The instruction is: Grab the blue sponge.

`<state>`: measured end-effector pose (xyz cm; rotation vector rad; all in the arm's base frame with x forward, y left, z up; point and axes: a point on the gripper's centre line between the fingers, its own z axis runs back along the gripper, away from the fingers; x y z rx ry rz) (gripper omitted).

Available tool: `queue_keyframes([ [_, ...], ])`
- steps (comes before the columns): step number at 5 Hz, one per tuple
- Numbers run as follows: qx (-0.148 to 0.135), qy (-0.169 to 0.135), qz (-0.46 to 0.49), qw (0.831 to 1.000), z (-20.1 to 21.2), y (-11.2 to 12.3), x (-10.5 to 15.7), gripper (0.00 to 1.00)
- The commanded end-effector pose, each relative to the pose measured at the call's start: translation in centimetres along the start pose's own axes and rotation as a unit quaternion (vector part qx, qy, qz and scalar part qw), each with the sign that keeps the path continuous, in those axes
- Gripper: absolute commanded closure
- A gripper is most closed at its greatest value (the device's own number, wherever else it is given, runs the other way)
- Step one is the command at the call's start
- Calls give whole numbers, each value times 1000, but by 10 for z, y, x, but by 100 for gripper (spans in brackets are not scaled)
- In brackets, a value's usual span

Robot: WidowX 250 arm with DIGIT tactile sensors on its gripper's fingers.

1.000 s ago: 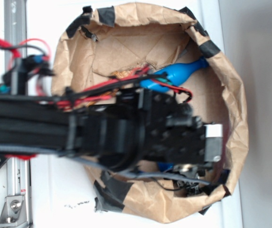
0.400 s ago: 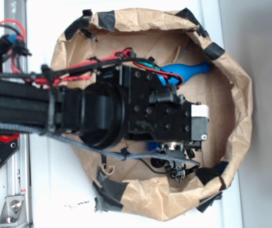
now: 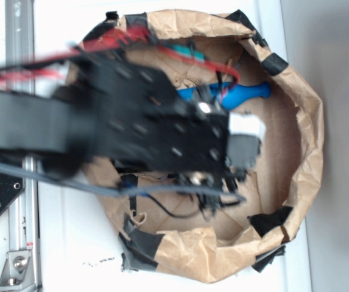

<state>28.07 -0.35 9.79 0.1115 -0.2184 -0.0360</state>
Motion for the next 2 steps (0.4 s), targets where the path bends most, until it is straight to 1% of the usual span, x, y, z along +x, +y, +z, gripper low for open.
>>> queue_keyframes([
  [1,29,-2,-58,998,70,17,17,100],
  [2,38,-4,-48,998,77,18,8,100],
])
